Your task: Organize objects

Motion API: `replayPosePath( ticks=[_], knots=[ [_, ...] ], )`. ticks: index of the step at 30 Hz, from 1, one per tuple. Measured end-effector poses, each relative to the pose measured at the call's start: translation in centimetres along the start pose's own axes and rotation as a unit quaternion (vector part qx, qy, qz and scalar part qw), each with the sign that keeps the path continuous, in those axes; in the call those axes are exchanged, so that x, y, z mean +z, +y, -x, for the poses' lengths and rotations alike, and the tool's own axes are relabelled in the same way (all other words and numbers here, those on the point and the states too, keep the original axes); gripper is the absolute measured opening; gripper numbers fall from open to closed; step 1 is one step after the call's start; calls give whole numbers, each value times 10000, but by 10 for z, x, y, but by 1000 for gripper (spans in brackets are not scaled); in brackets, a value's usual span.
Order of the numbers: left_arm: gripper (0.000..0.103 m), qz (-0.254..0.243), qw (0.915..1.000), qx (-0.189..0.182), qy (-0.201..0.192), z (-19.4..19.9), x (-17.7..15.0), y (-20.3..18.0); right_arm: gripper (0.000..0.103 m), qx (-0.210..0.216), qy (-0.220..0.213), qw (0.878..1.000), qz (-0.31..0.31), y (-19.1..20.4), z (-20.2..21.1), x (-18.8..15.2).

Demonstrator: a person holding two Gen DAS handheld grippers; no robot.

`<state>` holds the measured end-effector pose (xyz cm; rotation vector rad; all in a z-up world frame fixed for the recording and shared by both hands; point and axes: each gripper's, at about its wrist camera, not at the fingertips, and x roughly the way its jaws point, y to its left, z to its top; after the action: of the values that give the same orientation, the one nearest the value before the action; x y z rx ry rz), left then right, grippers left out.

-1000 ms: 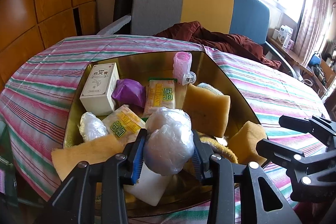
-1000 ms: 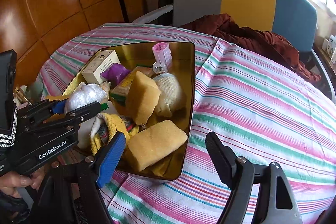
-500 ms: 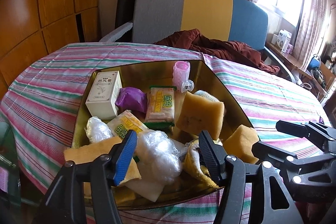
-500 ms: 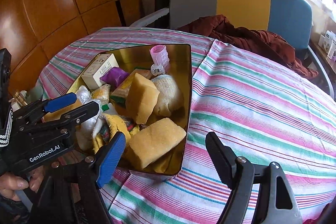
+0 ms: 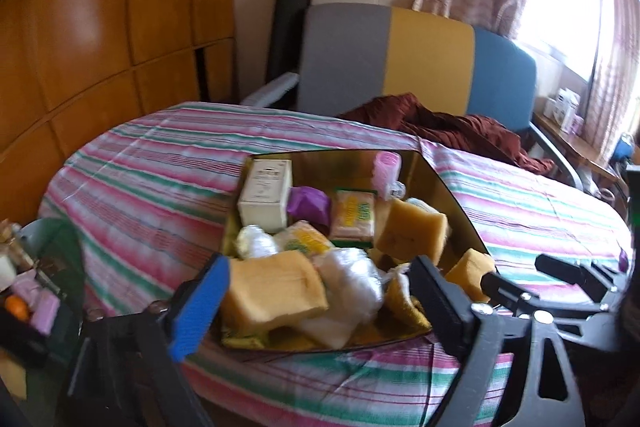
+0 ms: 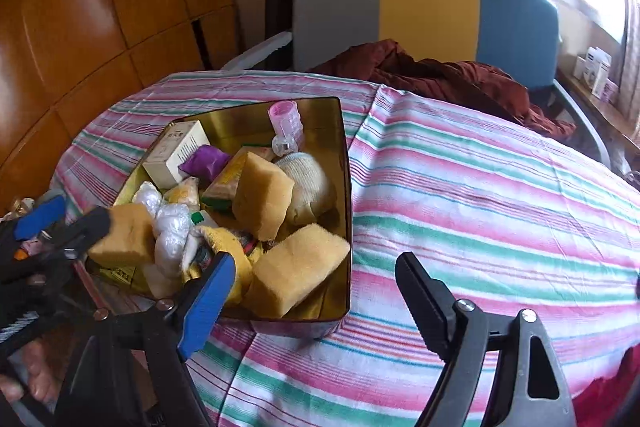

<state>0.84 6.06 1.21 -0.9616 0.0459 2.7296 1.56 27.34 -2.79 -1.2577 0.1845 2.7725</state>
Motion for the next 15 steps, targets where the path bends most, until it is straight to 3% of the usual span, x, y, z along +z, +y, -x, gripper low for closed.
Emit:
replayPosePath(
  ticks=[2, 15],
  knots=[
    [103, 89, 10000, 14, -24, 6, -3, 3, 84, -30, -19, 10000, 62, 5, 1, -4],
    [103, 219, 9992, 306, 140, 10, -11, 3, 84, -97, -166, 9993, 334, 24, 8, -7]
  ],
)
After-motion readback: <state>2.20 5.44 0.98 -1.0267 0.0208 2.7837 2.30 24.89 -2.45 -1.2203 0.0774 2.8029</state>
